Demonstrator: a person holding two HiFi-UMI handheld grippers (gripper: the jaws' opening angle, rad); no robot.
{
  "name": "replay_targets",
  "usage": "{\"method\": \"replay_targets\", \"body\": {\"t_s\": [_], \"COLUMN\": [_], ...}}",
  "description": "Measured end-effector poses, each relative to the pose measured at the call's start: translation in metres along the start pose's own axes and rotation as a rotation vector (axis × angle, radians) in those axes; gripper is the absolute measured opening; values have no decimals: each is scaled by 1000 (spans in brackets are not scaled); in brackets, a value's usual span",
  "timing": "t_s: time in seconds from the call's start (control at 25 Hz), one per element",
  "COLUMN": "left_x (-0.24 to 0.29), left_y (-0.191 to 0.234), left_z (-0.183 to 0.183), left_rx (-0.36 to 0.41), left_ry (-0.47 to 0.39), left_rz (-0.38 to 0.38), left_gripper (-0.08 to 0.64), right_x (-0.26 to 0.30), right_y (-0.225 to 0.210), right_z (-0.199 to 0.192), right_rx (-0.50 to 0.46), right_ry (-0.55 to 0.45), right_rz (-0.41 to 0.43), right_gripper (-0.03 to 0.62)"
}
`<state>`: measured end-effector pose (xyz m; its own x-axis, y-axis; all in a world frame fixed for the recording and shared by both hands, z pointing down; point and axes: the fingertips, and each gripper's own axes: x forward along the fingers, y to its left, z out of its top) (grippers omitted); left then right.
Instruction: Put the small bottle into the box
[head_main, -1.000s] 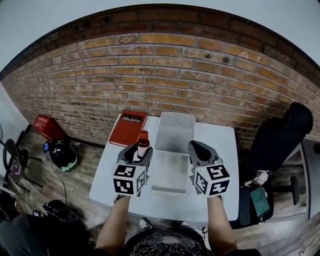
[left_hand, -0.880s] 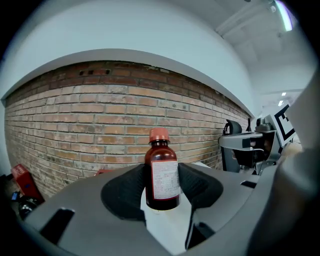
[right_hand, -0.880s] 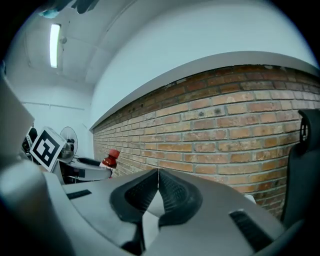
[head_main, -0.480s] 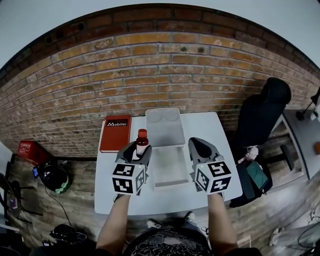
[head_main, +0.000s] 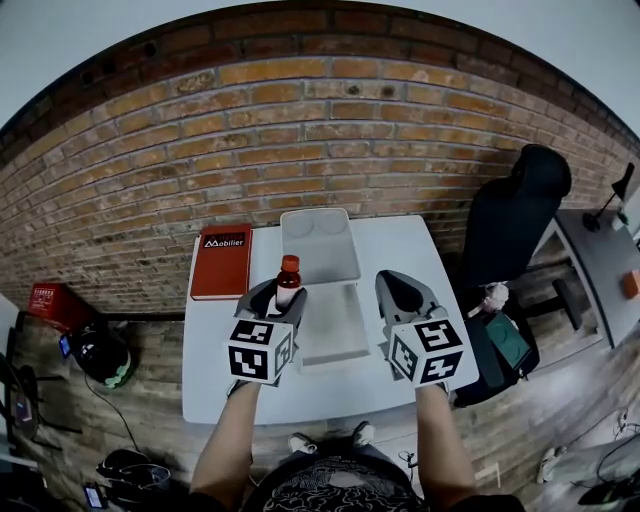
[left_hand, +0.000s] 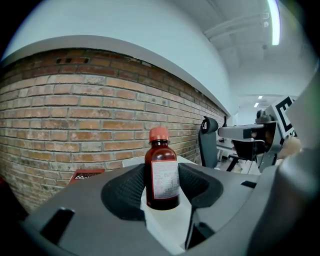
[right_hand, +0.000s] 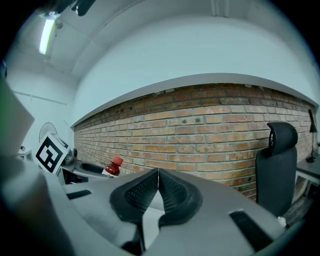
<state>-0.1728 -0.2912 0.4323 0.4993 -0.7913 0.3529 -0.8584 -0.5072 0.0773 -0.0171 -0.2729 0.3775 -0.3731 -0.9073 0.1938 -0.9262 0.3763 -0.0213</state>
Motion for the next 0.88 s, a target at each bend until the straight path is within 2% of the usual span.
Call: {"method": "replay_targets", "body": {"t_s": [0.2,0.52,0.68,0.88], "left_x": [7,36,51,66], "left_y": [-10,-35,-53,-69], "left_z": [-5,-42,-61,-89], "left_rx": [30,116,123,145], "left_ry": [35,236,326,423], "left_rz": [-9,-81,-139,-171], "left_gripper": [222,222,222,222], "right_x": [-3,-8,-10,-14], "right_y": [-4,-19,-24,-32], "right_z": [-1,-5,-8,-11], "right_rx": [-6,4,8,15], "right_ry": [-1,7,9,10], "right_rz": [12,18,18,17], "right_gripper": [21,21,21,21]}}
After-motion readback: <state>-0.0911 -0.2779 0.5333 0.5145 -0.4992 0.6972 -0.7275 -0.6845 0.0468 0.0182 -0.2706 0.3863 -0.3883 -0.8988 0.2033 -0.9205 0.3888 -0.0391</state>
